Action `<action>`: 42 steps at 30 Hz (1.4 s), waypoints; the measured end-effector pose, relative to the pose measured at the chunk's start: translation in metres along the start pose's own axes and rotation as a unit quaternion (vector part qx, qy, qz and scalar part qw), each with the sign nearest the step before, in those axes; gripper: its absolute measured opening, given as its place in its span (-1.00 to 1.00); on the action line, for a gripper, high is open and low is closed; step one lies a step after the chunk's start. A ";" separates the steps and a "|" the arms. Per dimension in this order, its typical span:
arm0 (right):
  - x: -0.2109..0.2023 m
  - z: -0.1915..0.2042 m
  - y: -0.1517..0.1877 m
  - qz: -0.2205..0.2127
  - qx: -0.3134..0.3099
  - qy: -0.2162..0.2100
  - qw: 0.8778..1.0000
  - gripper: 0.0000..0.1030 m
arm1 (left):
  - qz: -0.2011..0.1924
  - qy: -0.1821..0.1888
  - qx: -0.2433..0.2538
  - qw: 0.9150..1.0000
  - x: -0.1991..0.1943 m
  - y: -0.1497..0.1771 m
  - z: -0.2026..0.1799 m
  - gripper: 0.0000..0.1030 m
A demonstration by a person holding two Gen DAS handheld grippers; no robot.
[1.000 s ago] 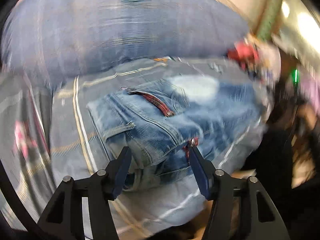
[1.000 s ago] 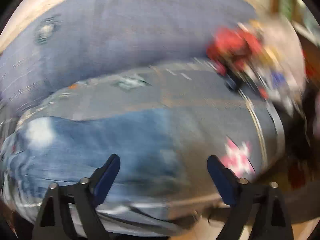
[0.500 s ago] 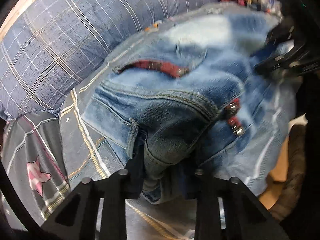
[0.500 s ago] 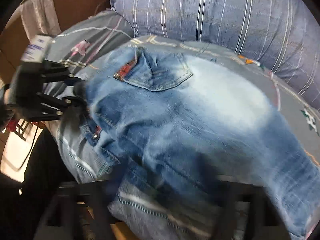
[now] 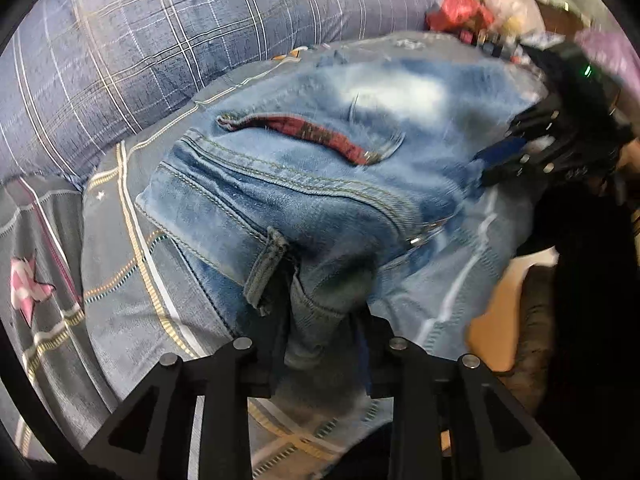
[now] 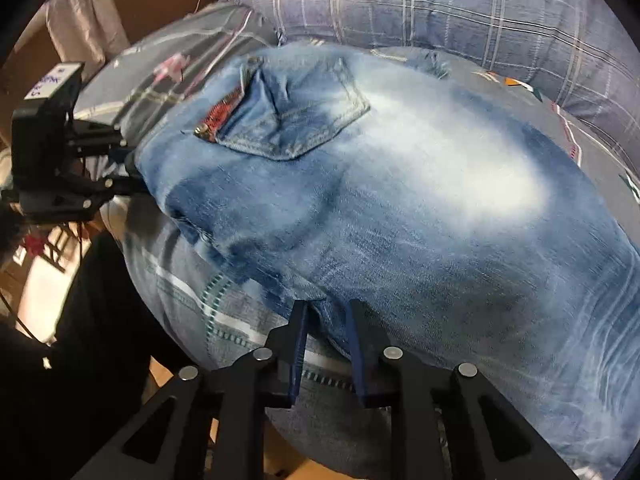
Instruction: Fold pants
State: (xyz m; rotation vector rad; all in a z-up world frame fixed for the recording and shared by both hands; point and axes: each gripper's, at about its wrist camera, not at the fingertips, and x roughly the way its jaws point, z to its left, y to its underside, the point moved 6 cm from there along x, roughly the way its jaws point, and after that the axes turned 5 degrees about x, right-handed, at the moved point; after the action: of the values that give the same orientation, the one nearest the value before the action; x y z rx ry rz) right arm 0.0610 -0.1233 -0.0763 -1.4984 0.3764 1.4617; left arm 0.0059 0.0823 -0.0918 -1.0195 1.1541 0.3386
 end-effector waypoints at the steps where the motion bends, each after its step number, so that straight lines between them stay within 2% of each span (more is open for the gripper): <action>1: -0.005 0.000 -0.001 -0.003 0.007 -0.003 1.000 -0.38 | -0.007 0.011 -0.002 1.000 -0.009 -0.001 0.001 -0.32; 3: -0.019 0.000 -0.006 -0.020 0.015 -0.007 1.000 0.06 | -0.012 0.021 -0.003 1.000 -0.024 -0.001 0.003 -0.26; 4: -0.027 0.000 -0.008 -0.031 0.018 -0.011 0.999 0.42 | -0.018 0.031 -0.005 0.999 -0.034 -0.001 0.003 -0.26; 6: -0.037 0.003 -0.015 -0.053 0.023 -0.023 0.998 0.47 | -0.031 0.045 -0.009 0.998 -0.048 -0.002 0.002 -0.26; 9: -0.033 0.005 -0.019 -0.060 0.045 -0.053 0.996 0.47 | -0.069 0.057 -0.025 0.996 -0.063 -0.019 -0.001 -0.26; 12: -0.006 0.005 -0.020 -0.032 0.077 -0.070 0.994 0.46 | -0.087 0.069 -0.032 0.993 -0.057 -0.042 -0.008 -0.26; 14: 0.011 0.003 -0.020 0.000 0.087 -0.060 0.994 0.42 | -0.087 0.066 -0.022 0.994 -0.048 -0.055 -0.016 -0.26; 15: 0.008 0.004 -0.025 -0.005 0.085 -0.064 0.994 0.37 | -0.082 0.065 -0.015 0.994 -0.039 -0.061 -0.021 -0.26; 18: -0.027 -0.002 -0.058 -0.066 0.103 -0.106 0.987 0.30 | -0.064 0.081 -0.016 0.995 -0.017 -0.062 -0.027 -0.26; 19: -0.038 -0.009 -0.073 -0.089 0.111 -0.106 0.984 0.30 | -0.057 0.086 -0.020 0.994 -0.011 -0.059 -0.027 -0.26; 21: -0.050 -0.026 -0.108 -0.122 0.123 -0.080 0.982 0.30 | -0.035 0.093 -0.031 0.995 0.006 -0.047 -0.026 -0.26; 22: -0.048 -0.031 -0.119 -0.125 0.125 -0.074 0.981 0.29 | -0.022 0.100 -0.039 0.994 0.014 -0.037 -0.024 -0.26; 24: -0.035 -0.047 -0.144 -0.118 0.139 -0.059 0.981 0.18 | -0.006 0.117 -0.056 0.992 0.027 -0.021 -0.023 -0.27; 26: -0.011 -0.062 -0.164 -0.092 0.145 -0.036 0.984 -0.07 | -0.014 0.125 -0.067 0.990 0.029 -0.010 -0.023 -0.27; 28: 0.009 -0.071 -0.173 -0.065 0.147 -0.029 0.987 -0.21 | -0.025 0.135 -0.090 0.987 0.027 -0.010 -0.019 -0.27; 30: 0.024 -0.070 -0.177 -0.043 0.140 -0.027 0.989 -0.27 | -0.027 0.141 -0.099 0.985 0.028 -0.011 -0.016 -0.27; 32: 0.034 -0.069 -0.180 -0.032 0.121 0.007 0.992 -0.76 | -0.026 0.138 -0.092 0.986 0.028 -0.012 -0.016 -0.27; 34: 0.033 -0.070 -0.191 -0.053 0.104 0.037 0.992 -0.87 | -0.025 0.134 -0.088 0.987 0.027 -0.014 -0.016 -0.27; 37: 0.028 -0.072 -0.207 -0.086 0.107 0.057 0.989 -0.98 | -0.028 0.133 -0.096 0.986 0.029 -0.017 -0.015 -0.27; 39: 0.037 -0.070 -0.214 -0.083 0.103 0.068 0.989 -0.97 | -0.026 0.132 -0.098 0.986 0.030 -0.018 -0.015 -0.27; 42: 0.047 -0.068 -0.207 -0.082 0.100 0.075 0.989 -0.93 | -0.020 0.133 -0.102 0.986 0.025 -0.020 -0.014 -0.27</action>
State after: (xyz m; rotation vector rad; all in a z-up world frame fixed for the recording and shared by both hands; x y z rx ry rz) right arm 0.2719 -0.0588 -0.0462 -1.4448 0.4640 1.1521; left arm 0.0223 0.0540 -0.1044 -1.2946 1.3564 0.2983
